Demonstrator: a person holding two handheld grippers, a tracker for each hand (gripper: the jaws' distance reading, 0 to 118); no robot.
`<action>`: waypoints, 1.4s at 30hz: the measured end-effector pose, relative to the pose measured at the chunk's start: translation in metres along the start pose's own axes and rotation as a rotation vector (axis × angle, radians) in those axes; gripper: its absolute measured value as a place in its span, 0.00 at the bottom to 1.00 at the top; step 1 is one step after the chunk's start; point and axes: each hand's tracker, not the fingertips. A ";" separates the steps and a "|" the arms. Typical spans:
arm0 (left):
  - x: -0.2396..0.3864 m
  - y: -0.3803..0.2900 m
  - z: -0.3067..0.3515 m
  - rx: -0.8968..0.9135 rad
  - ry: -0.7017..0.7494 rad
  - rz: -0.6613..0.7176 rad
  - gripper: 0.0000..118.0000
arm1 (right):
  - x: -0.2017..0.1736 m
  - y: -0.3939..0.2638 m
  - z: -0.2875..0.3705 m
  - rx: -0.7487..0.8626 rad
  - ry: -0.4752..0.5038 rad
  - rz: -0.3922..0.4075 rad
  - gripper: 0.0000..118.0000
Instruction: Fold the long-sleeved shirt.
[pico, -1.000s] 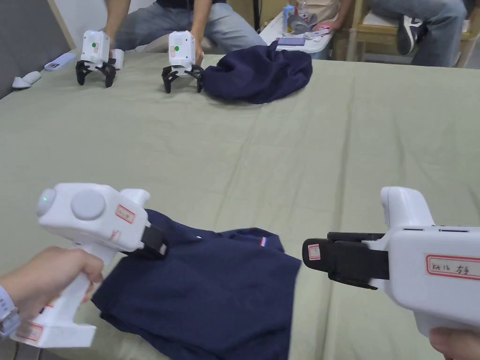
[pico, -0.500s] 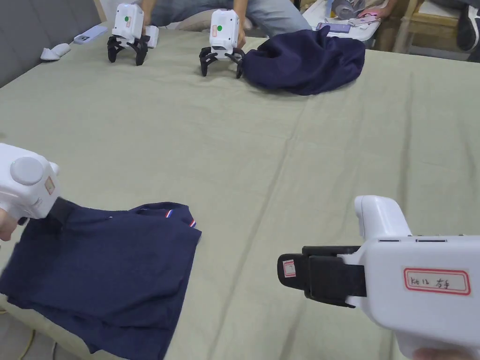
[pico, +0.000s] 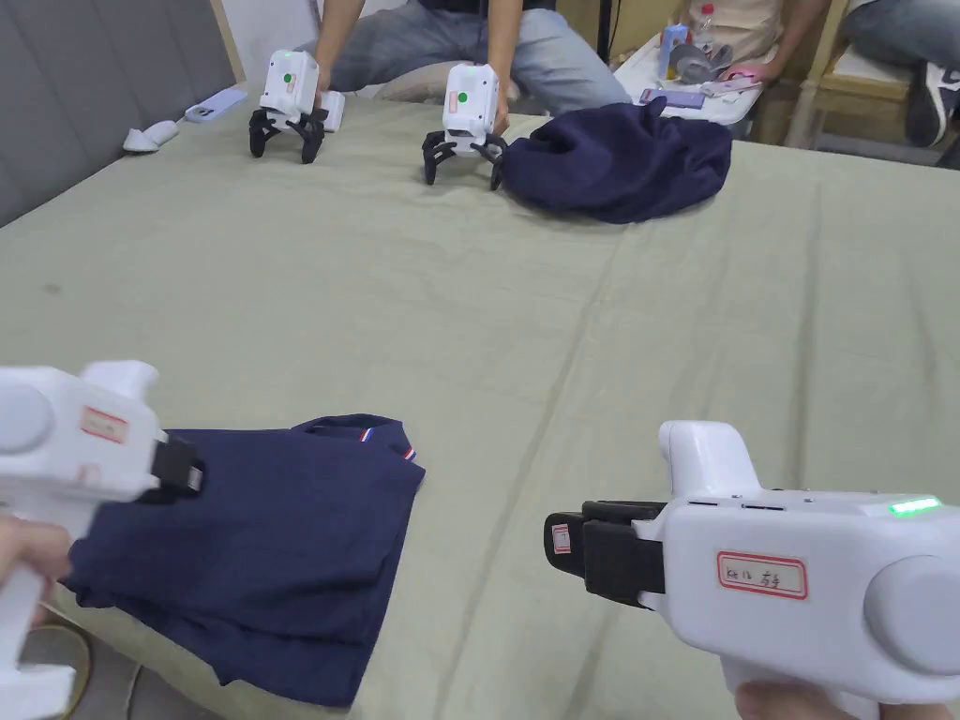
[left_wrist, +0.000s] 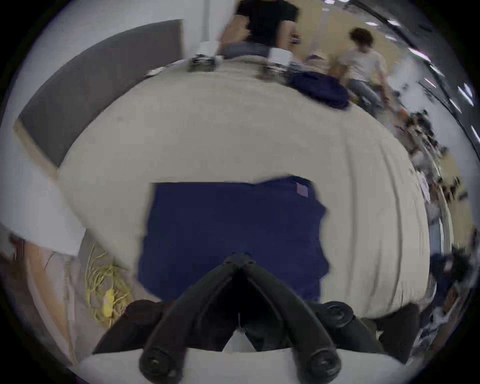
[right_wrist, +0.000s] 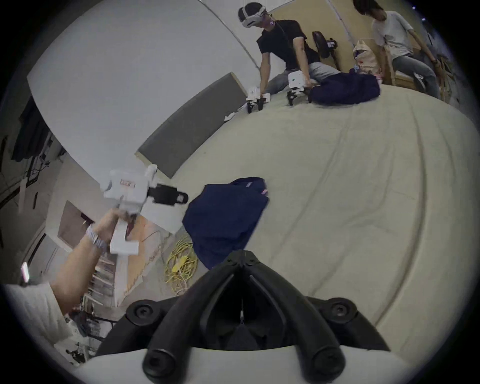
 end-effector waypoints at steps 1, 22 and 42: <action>0.022 -0.012 -0.005 0.038 -0.024 -0.033 0.00 | 0.000 -0.004 0.007 0.002 -0.030 0.006 0.00; 0.390 -0.125 0.051 0.142 -0.365 -0.360 0.00 | 0.103 -0.180 0.284 0.258 -0.681 -0.225 0.01; 0.392 -0.054 0.126 0.567 -0.322 -0.329 0.00 | 0.064 -0.080 0.264 0.796 -0.898 -0.050 0.01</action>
